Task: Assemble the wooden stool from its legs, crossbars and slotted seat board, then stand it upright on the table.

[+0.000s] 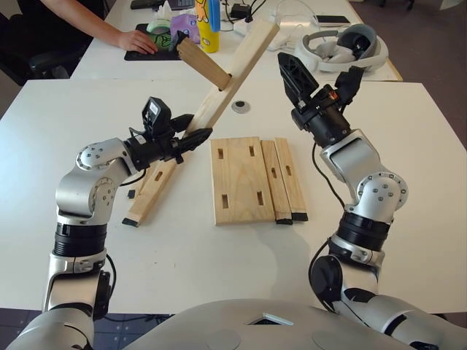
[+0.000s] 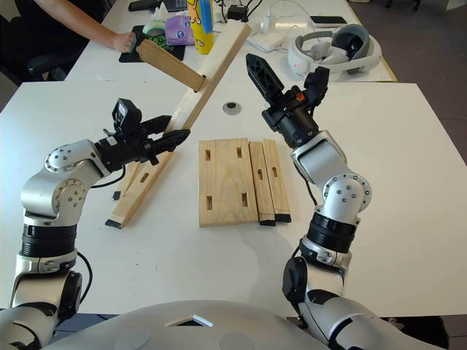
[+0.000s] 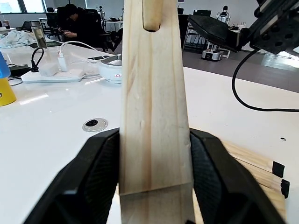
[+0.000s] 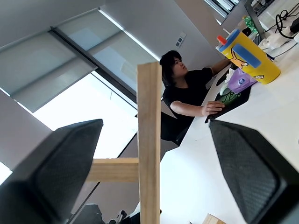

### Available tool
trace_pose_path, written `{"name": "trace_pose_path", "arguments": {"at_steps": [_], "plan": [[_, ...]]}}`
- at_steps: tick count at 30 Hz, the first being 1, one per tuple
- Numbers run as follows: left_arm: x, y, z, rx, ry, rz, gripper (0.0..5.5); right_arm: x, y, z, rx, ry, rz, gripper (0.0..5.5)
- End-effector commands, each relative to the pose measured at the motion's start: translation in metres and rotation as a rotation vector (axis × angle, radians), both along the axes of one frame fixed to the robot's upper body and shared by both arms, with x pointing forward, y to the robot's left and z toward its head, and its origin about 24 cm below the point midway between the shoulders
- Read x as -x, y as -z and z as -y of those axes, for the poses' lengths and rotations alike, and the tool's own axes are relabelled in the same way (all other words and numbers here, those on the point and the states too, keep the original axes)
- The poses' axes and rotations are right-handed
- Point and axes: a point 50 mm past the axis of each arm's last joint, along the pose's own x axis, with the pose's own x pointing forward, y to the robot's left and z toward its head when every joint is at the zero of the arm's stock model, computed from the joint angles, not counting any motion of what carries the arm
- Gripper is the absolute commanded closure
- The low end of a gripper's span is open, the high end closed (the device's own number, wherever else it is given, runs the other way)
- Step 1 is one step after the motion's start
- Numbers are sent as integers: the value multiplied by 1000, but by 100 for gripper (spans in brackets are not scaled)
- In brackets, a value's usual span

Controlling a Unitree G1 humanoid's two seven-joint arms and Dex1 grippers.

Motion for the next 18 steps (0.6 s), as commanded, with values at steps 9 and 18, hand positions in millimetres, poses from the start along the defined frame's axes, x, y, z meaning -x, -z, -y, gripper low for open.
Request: {"name": "trace_pose_path", "arguments": {"at_steps": [9,18], "plan": [[14,1,17,-54,117,39,338,-5,-2,-12,13,-55,-69,132],[12,2,12,-90,78,74,338,-4,-3,-9,21,-58,-69,269]]}}
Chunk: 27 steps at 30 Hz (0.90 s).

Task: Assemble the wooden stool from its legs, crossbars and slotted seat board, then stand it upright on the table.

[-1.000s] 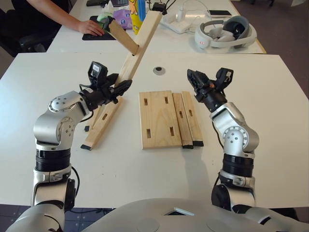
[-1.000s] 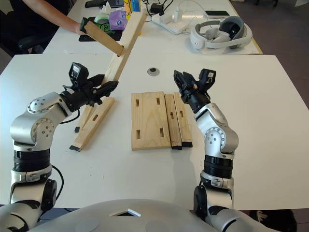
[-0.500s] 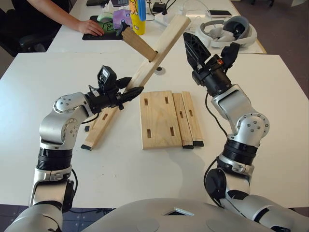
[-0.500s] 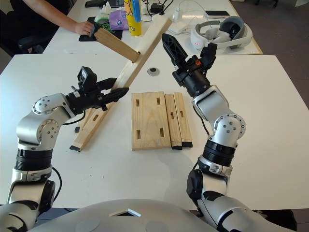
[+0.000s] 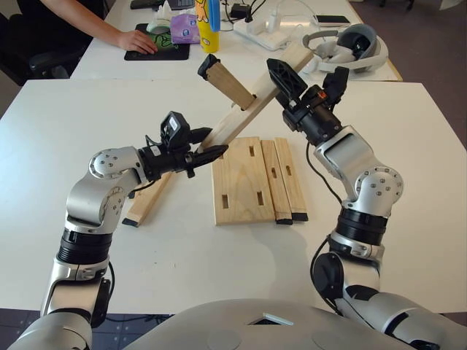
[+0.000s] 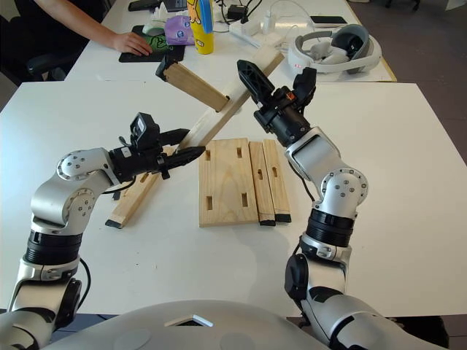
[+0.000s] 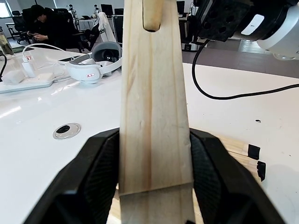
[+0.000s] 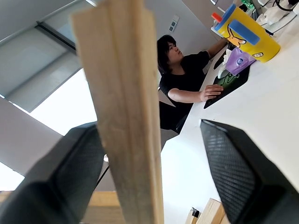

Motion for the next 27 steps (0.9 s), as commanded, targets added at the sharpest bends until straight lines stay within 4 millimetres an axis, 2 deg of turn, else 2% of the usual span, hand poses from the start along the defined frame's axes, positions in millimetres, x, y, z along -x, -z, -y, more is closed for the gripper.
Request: {"name": "trace_pose_path", "arguments": {"at_steps": [1,11,21,22,27], "plan": [[0,-1,-2,-23,-11,26,338,-1,-6,-1,-3,-20,13,284],[4,7,0,-34,1,13,338,-2,-1,0,41,6,1,442],[1,10,-2,-64,-55,58,338,-3,3,5,26,18,-24,446],[0,10,-1,-53,-65,62,302,-3,2,5,24,18,-24,446],[1,6,-1,44,-106,63,238,-7,4,10,63,100,-27,446]]}}
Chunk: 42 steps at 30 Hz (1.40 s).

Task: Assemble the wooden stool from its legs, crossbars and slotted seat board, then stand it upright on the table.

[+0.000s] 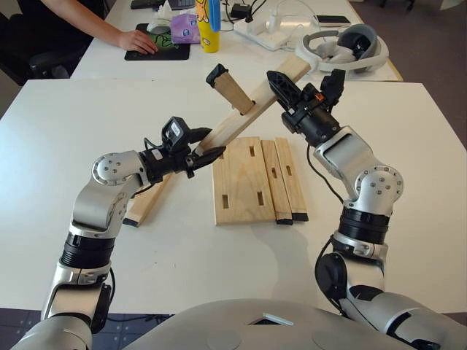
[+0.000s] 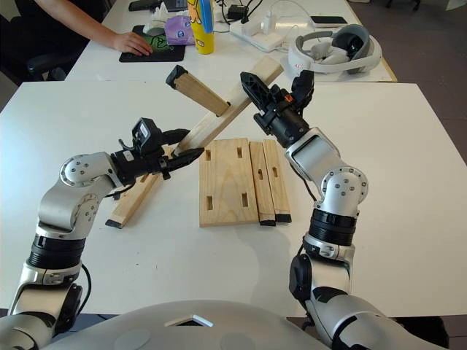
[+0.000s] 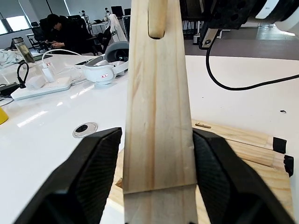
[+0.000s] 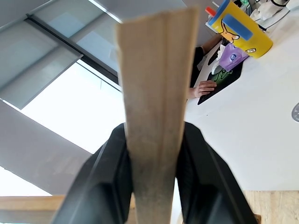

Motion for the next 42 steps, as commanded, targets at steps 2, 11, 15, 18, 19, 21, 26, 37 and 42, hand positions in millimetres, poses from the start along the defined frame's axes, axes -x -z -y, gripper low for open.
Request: {"name": "trace_pose_path", "arguments": {"at_steps": [2,11,15,18,19,21,26,37,42], "plan": [[0,-6,-5,93,-59,21,209,-7,3,11,98,126,-1,446],[34,-2,-15,163,77,-89,137,-16,5,59,69,436,-10,446],[53,20,6,-30,253,-110,137,-18,3,63,28,448,-7,446],[62,36,15,-152,353,-111,137,-19,5,58,29,419,-16,446],[63,40,16,-183,381,-106,137,-18,6,56,31,409,-18,446],[64,48,19,-244,428,-87,137,-17,8,52,35,388,-22,446],[58,61,31,-392,462,38,137,-17,4,41,29,328,-12,446],[53,79,60,-471,428,118,137,-19,5,38,32,295,-17,446],[42,88,67,-539,336,113,137,-19,4,37,35,292,-7,446]]}}
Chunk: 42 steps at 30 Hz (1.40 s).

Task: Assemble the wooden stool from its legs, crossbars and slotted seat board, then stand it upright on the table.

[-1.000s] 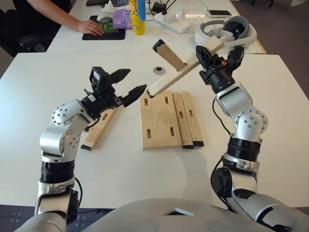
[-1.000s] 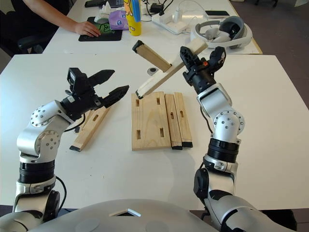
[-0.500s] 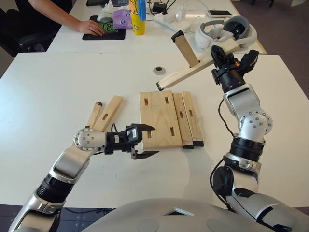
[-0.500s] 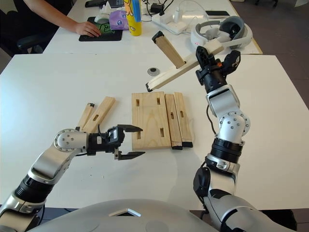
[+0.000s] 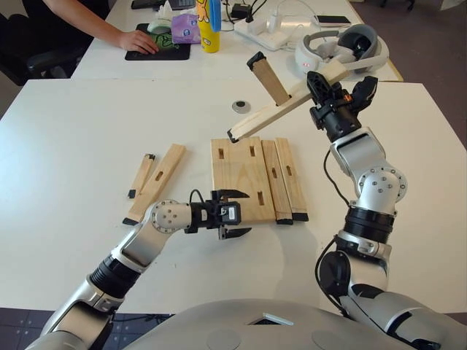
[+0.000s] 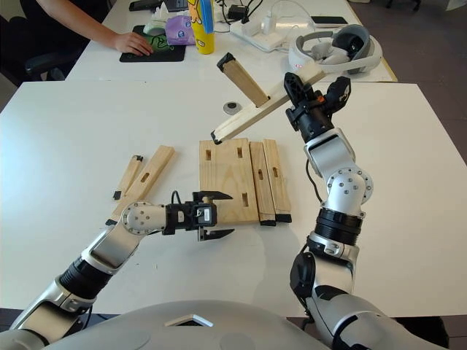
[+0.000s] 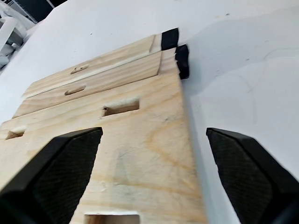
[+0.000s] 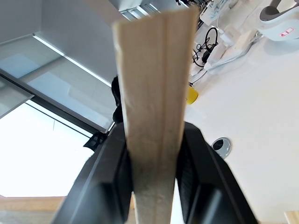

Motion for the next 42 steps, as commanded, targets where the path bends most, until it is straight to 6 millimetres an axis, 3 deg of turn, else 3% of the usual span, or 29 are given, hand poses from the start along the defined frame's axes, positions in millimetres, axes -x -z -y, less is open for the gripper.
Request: {"name": "trace_pose_path", "arguments": {"at_steps": [1,10,14,17,25,30,35,42], "plan": [[-9,8,3,-63,-70,10,137,-2,-10,-3,-5,-19,42,446],[-21,18,0,54,-296,-226,137,-2,-16,-5,21,-27,75,446],[-21,20,-9,80,-341,-311,137,4,-19,-2,177,-28,111,446],[-22,21,-14,65,-350,-306,137,18,-19,2,317,-22,134,446],[-19,26,-26,33,-396,-289,137,56,-17,4,368,21,67,446],[-18,25,-28,52,-429,-294,137,64,-14,-2,311,79,-26,446],[-15,23,-27,68,-441,-306,137,74,-11,-4,384,91,-47,446],[-14,24,-25,72,-441,-318,137,73,-2,-12,373,63,-62,446]]}}
